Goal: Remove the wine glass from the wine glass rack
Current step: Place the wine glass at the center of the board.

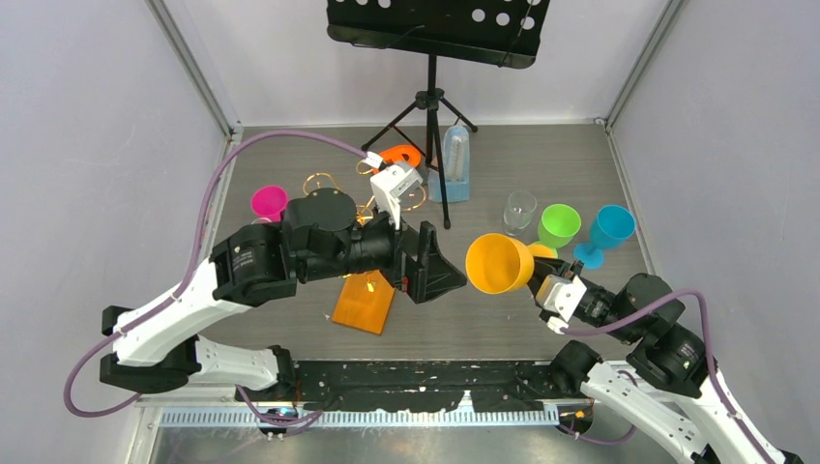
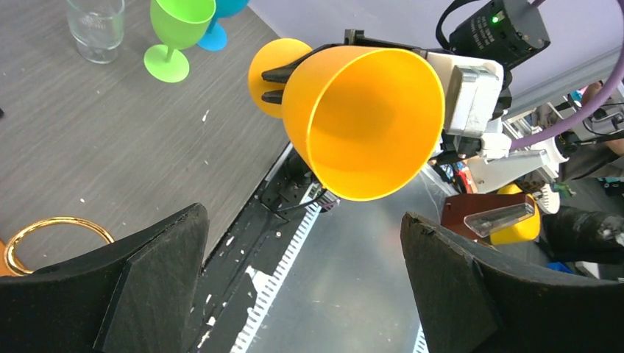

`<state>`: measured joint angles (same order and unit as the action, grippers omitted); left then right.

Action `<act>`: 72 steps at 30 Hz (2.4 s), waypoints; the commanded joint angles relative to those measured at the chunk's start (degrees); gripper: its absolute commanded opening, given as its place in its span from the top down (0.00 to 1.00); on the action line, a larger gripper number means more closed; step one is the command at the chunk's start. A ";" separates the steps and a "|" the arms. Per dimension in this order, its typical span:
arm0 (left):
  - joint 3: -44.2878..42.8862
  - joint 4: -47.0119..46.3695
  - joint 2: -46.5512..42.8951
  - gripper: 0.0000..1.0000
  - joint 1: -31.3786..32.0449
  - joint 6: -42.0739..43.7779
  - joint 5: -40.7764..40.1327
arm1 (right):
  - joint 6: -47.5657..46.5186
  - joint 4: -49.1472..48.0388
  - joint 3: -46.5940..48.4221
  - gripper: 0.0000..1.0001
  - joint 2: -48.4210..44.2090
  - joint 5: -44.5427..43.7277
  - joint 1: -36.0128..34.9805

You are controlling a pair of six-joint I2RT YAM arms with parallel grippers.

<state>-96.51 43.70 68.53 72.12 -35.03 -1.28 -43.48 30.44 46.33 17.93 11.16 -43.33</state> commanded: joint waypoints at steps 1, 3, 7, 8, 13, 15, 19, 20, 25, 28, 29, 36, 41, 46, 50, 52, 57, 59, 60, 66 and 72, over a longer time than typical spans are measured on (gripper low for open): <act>-1.28 -0.65 0.16 0.00 -1.84 -3.94 4.51 | -3.41 -3.19 4.22 0.94 2.40 1.96 -0.09; -0.94 -0.90 0.15 0.00 -2.34 -4.56 5.10 | -3.07 -4.10 4.60 0.94 2.86 2.52 -0.09; -1.22 -0.04 0.99 0.00 -2.80 -5.20 5.68 | -2.06 -5.83 4.84 0.94 3.44 3.59 -0.11; -1.30 0.17 1.07 0.00 -2.88 -5.35 5.67 | -1.92 -5.89 5.29 0.94 3.89 3.82 -0.10; -1.79 0.92 1.57 0.00 -3.29 -5.58 5.21 | -1.42 -6.07 6.14 0.94 4.86 4.53 -0.11; -2.18 1.45 1.99 0.00 -3.37 -5.70 5.05 | -1.13 -6.45 6.40 0.94 5.25 4.97 -0.09; -2.89 2.12 2.55 0.00 -3.51 -5.75 4.62 | -1.03 -6.42 6.98 0.94 6.17 5.92 -0.08; -3.08 2.21 2.54 0.00 -3.51 -5.76 4.62 | -1.33 -6.17 7.00 0.94 6.34 5.91 -0.09; -3.42 2.24 1.89 0.00 -3.65 -5.76 4.09 | -1.99 -5.80 6.14 0.94 6.40 4.99 -0.11; -3.43 2.57 1.78 0.01 -3.99 -5.76 3.57 | -1.56 -6.34 5.74 0.94 6.44 5.43 -0.08; -3.42 2.55 1.80 0.01 -4.18 -5.76 3.56 | -1.49 -6.44 5.74 0.94 6.60 5.53 -0.09; -3.48 2.53 1.46 0.01 -4.95 -5.93 2.31 | -1.47 -6.85 5.00 0.94 7.61 5.64 -0.09; -3.38 2.27 1.57 0.01 -5.45 -6.25 1.99 | -1.23 -7.95 4.62 0.94 7.78 5.89 -0.15; -3.81 2.59 2.94 0.03 -5.88 -6.28 2.10 | -0.80 -9.51 4.69 0.94 8.64 6.18 -0.13; -5.06 3.85 4.34 0.06 -6.15 -5.97 1.78 | -0.83 -10.00 5.33 0.94 10.06 6.07 -0.30; -6.13 4.78 4.89 0.08 -6.26 -5.59 -0.38 | -1.14 -9.96 5.70 0.94 10.85 5.68 -0.59; -7.94 6.78 5.96 0.19 -6.39 -4.63 -1.45 | -1.75 -10.60 6.20 0.94 12.49 3.99 -1.23; -8.60 7.49 6.37 0.25 -6.59 -4.30 -1.81 | -1.78 -10.74 6.56 0.94 13.21 3.36 -1.49; -8.85 7.78 6.52 0.29 -6.63 -4.12 -1.94 | -1.78 -10.90 6.66 0.94 13.46 3.04 -1.67; -9.70 8.67 7.05 0.49 -7.11 -3.41 -2.23 | -2.15 -12.03 7.48 0.94 15.09 1.38 -2.72; -9.90 8.87 7.10 0.63 -7.67 -3.05 -1.46 | -2.66 -13.17 8.69 0.94 17.45 -2.53 -5.56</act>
<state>-104.25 52.58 75.53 65.06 -39.29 -2.44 -45.25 22.15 52.10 34.22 12.45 -47.09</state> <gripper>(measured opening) 0.417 0.191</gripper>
